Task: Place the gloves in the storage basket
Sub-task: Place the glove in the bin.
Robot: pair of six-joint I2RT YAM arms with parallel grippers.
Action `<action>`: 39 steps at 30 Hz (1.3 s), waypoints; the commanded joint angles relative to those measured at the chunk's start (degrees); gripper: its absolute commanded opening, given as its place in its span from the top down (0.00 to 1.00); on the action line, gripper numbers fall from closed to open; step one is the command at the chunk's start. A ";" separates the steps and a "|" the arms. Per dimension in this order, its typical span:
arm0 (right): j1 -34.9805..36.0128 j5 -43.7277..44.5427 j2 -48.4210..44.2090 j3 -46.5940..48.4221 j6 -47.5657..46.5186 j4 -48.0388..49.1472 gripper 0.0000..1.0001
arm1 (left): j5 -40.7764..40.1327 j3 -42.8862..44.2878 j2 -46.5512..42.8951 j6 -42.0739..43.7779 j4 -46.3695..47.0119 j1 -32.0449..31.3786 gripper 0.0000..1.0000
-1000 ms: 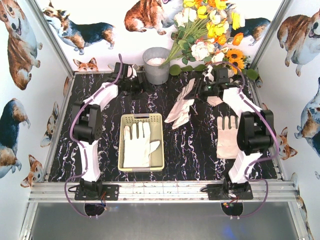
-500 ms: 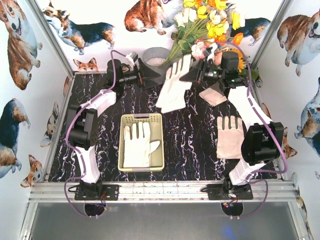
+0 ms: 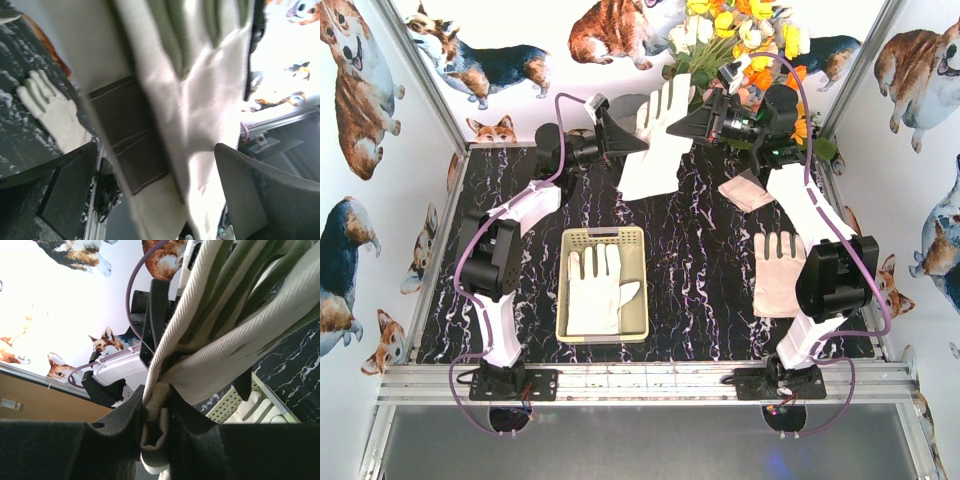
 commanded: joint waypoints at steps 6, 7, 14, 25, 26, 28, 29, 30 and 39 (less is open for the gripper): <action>0.19 0.13 -1.11 1.33 -5.97 -4.16 1.00 | -0.66 1.12 -2.53 0.18 2.58 -0.32 0.25; 0.19 0.36 -1.27 1.24 -6.80 -5.20 1.00 | -1.03 0.96 -3.04 1.99 0.20 -0.32 0.30; 0.19 1.72 -2.25 0.55 -12.87 -13.24 1.00 | -3.91 2.04 -5.62 16.68 -18.35 -0.16 0.66; 0.34 7.34 -4.01 0.03 -22.69 -27.92 1.00 | -8.02 -0.14 -9.37 25.07 -29.01 0.74 0.96; 0.49 8.49 -4.36 0.07 -23.78 -30.17 1.00 | -8.76 -0.21 -10.12 26.80 -31.81 0.80 1.00; 1.00 11.24 -4.97 0.00 -25.44 -33.54 1.00 | -11.40 -0.02 -11.20 32.74 -40.91 0.82 1.00; 1.32 12.90 -5.29 -0.14 -26.19 -35.53 1.00 | -13.11 0.23 -11.73 35.15 -44.97 0.82 1.00; 1.72 14.42 -5.59 -0.32 -26.87 -37.22 1.00 | -14.91 0.28 -12.33 37.48 -48.67 0.82 1.00; 8.70 27.12 -7.58 -2.99 -27.87 -44.40 1.00 | -25.53 -3.29 -18.32 48.61 -69.77 -0.10 1.00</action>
